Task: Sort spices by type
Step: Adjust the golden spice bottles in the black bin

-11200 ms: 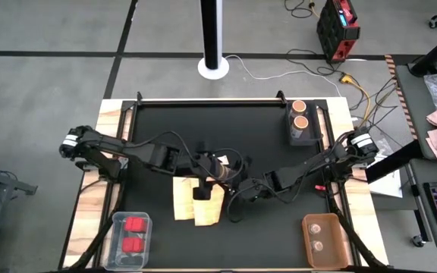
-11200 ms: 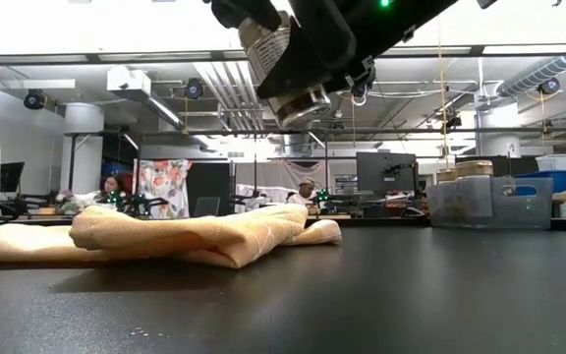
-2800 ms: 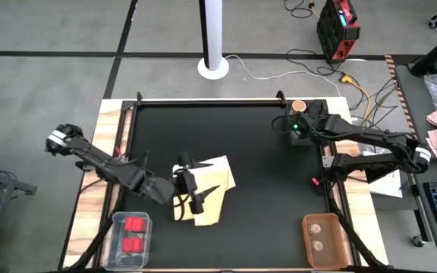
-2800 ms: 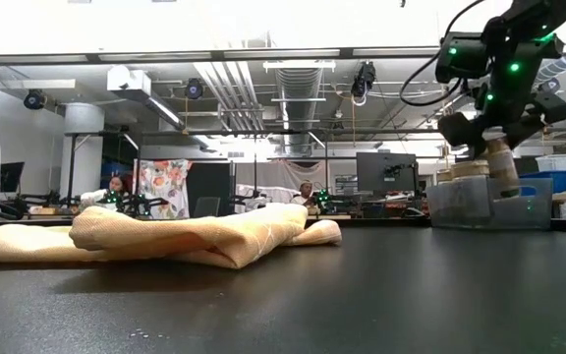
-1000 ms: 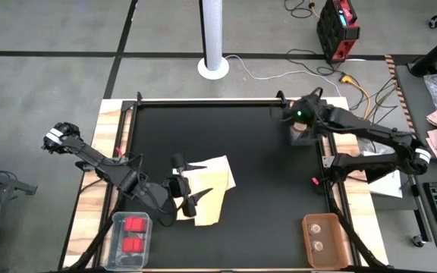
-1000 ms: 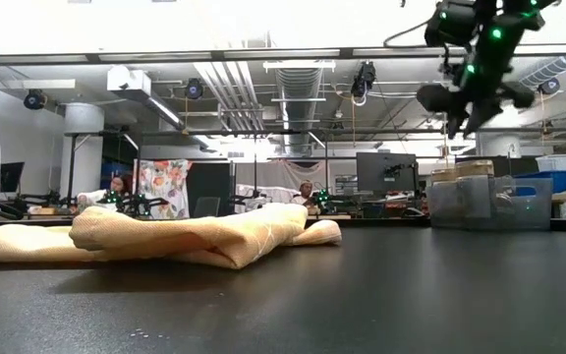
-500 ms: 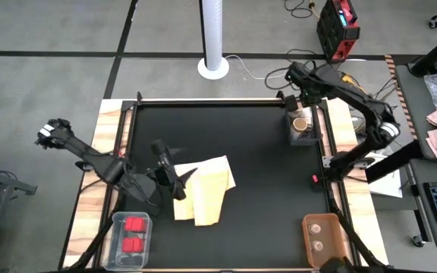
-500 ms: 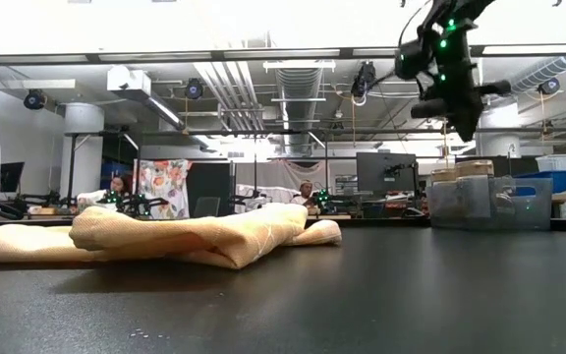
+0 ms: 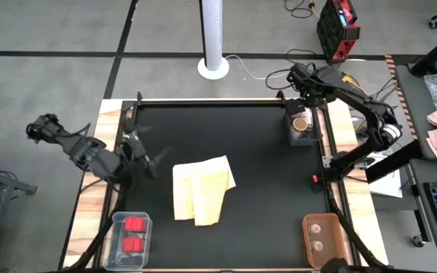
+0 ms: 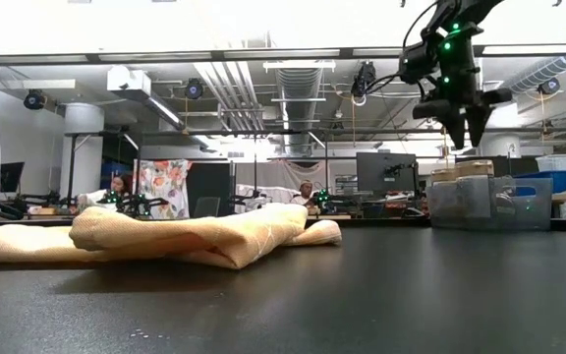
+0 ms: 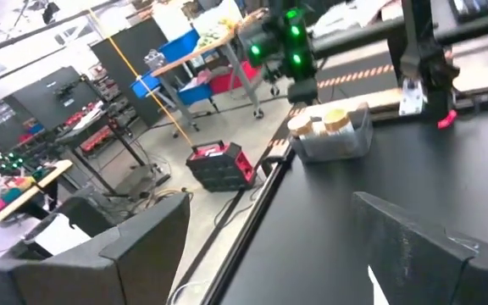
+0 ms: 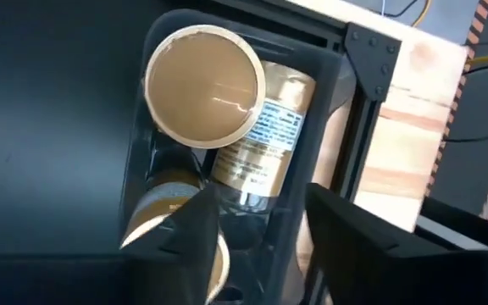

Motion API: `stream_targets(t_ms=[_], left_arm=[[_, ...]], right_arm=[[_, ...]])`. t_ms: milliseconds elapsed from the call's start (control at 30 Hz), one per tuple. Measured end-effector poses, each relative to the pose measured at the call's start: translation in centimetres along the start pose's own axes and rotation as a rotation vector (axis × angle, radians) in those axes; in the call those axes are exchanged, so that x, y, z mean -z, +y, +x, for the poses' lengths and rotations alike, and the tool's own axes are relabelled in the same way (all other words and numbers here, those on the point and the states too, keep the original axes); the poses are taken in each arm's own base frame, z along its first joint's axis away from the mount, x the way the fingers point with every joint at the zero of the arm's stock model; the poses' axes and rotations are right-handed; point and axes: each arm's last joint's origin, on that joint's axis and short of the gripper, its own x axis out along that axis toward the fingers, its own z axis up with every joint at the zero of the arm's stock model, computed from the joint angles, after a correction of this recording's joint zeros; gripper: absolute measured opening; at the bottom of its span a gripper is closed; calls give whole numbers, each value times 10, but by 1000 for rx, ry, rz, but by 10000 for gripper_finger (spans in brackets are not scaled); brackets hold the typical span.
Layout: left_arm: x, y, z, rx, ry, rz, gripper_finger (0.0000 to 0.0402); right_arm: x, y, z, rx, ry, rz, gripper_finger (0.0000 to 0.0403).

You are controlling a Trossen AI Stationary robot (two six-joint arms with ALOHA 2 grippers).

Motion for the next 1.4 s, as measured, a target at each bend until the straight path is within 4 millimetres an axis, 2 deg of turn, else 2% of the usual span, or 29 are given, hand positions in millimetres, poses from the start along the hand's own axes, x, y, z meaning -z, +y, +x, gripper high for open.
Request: stream_targets(t_ms=[133, 267, 467, 1000, 1400], left_arm=[[0, 7, -4, -1, -11, -26, 311], [0, 9, -4, -1, -13, -5, 311], [0, 10, -5, -1, -15, 22, 311], [0, 8, -4, 0, -13, 14, 311], [0, 8, -4, 2, -12, -9, 311]], right_arm=[[6, 2, 17, 15, 33, 6, 203], [12, 8, 25, 54, 38, -21, 222], [10, 10, 29, 79, -12, 35, 226], [19, 17, 55, 131, -46, 13, 243], [17, 19, 60, 119, -50, 7, 255]])
